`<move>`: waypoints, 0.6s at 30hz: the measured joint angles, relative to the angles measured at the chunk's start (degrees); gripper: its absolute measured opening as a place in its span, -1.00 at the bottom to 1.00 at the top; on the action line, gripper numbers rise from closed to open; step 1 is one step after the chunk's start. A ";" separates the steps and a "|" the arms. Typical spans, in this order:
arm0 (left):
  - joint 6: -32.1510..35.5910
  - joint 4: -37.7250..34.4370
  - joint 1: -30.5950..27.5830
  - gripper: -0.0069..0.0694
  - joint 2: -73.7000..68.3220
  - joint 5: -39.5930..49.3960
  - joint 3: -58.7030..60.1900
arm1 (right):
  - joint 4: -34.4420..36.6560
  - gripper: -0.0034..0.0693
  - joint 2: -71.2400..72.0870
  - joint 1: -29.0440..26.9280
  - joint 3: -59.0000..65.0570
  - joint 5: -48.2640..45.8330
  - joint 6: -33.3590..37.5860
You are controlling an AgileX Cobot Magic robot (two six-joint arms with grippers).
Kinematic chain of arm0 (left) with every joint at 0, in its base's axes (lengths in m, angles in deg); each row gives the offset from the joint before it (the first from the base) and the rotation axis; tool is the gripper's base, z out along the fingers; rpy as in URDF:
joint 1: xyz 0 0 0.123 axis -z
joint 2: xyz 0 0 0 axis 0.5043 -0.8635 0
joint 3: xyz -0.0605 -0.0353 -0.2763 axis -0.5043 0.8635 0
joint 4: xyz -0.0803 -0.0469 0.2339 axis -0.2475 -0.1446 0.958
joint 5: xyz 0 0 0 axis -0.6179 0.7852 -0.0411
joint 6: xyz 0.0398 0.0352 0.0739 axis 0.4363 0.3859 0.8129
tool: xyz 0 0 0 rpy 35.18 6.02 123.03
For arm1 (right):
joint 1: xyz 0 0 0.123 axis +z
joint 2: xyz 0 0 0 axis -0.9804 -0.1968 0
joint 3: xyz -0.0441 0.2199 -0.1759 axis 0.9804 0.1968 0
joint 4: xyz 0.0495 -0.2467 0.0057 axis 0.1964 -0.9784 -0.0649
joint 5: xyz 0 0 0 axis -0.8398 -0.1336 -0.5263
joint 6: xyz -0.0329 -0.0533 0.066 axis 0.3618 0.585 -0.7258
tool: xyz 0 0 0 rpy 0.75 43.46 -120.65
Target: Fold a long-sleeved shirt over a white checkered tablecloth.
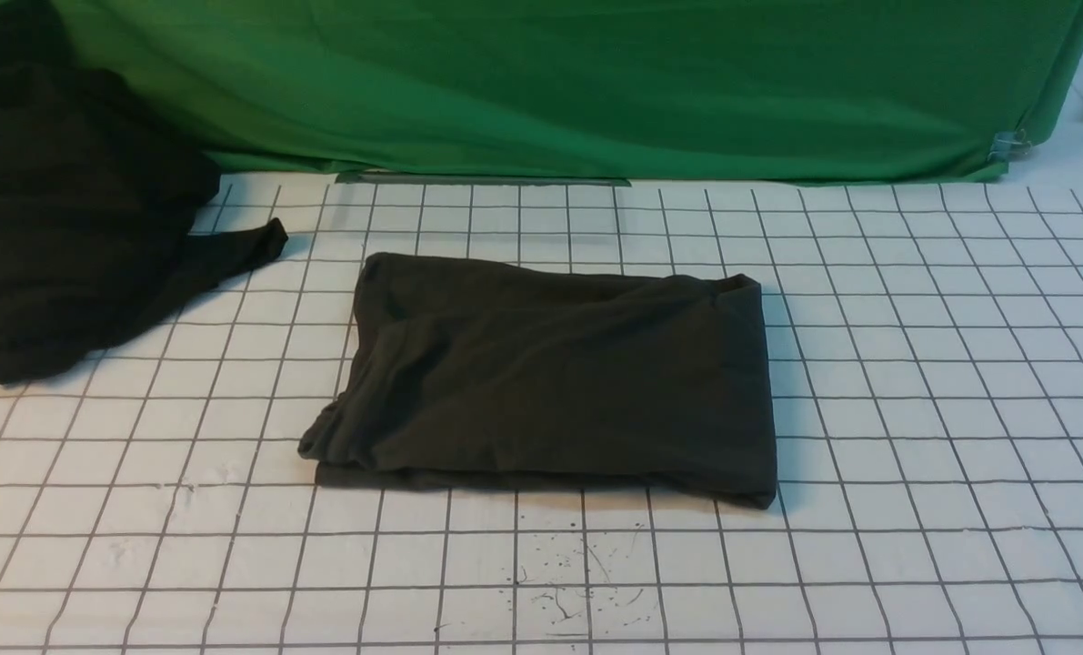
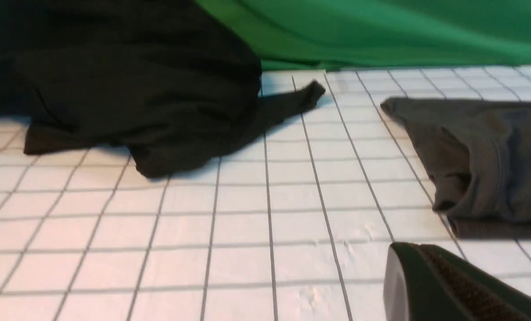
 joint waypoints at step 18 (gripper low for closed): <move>0.41 0.00 -0.05 -0.81 0.00 -0.04 0.02 | 0.00 -0.25 0.00 0.00 0.00 0.00 0.00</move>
